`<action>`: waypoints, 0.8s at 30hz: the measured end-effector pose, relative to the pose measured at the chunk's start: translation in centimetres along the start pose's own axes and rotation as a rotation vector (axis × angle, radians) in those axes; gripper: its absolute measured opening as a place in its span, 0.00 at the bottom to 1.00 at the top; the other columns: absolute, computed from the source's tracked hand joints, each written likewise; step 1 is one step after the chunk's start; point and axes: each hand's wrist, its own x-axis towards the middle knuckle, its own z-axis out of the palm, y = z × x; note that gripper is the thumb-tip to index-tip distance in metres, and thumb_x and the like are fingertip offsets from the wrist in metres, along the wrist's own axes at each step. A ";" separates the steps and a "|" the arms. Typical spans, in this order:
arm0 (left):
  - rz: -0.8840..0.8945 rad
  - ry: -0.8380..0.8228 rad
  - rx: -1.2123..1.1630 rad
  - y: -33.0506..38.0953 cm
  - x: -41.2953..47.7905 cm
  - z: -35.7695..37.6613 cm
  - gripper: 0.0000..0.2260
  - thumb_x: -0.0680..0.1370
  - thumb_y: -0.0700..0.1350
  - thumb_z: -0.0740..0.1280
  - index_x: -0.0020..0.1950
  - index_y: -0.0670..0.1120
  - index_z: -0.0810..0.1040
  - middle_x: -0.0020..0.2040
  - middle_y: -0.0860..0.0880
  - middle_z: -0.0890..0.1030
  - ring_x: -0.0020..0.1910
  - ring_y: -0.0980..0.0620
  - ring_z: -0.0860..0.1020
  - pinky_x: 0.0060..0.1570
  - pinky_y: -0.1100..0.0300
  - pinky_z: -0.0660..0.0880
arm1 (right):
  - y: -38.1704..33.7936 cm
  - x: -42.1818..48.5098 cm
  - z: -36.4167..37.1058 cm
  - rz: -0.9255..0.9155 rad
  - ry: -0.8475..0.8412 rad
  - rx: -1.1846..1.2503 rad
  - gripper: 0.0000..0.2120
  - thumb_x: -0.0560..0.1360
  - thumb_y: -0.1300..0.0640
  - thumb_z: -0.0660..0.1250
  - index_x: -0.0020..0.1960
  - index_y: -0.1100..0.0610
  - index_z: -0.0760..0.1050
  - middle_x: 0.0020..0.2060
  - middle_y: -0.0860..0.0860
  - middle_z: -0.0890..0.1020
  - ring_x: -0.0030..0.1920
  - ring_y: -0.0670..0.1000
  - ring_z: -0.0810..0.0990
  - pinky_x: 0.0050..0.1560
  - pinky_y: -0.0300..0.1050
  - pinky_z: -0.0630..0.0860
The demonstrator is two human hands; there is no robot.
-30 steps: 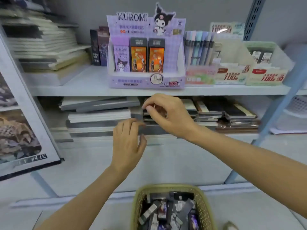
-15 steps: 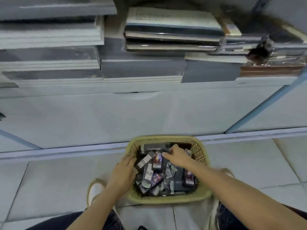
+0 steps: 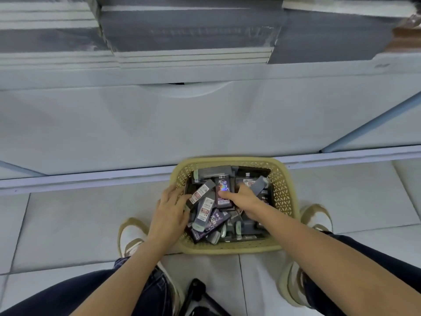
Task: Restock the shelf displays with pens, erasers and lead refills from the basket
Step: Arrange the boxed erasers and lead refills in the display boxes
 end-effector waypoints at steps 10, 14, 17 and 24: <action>-0.055 0.067 -0.164 2.2 1.6 -0.8 0.10 0.79 0.42 0.66 0.60 0.45 0.80 0.61 0.46 0.78 0.65 0.44 0.70 0.64 0.49 0.65 | -1.9 -1.6 -6.9 -0.201 -0.124 0.103 0.26 0.72 0.53 0.73 0.67 0.57 0.71 0.58 0.54 0.82 0.57 0.54 0.82 0.62 0.54 0.76; -0.212 -0.173 -0.678 4.9 2.5 -2.1 0.13 0.80 0.51 0.64 0.64 0.50 0.75 0.61 0.53 0.78 0.58 0.55 0.76 0.54 0.61 0.73 | -3.5 -3.1 -6.2 -0.236 -0.257 0.239 0.28 0.70 0.54 0.72 0.67 0.60 0.70 0.56 0.55 0.83 0.56 0.55 0.82 0.51 0.47 0.80; -0.397 -0.451 -1.274 7.4 2.5 -2.7 0.16 0.78 0.54 0.67 0.64 0.51 0.74 0.59 0.48 0.81 0.53 0.53 0.82 0.44 0.63 0.78 | -4.0 -3.9 -4.2 -0.263 -0.343 0.219 0.26 0.71 0.55 0.71 0.66 0.61 0.71 0.55 0.54 0.83 0.57 0.54 0.82 0.54 0.46 0.78; -0.480 -0.333 -1.331 6.8 2.5 -2.4 0.14 0.80 0.50 0.65 0.59 0.41 0.74 0.42 0.43 0.82 0.34 0.48 0.76 0.31 0.58 0.72 | -4.3 -4.1 -2.3 -0.313 -0.320 0.162 0.15 0.76 0.59 0.69 0.62 0.61 0.75 0.55 0.55 0.83 0.57 0.55 0.82 0.58 0.49 0.78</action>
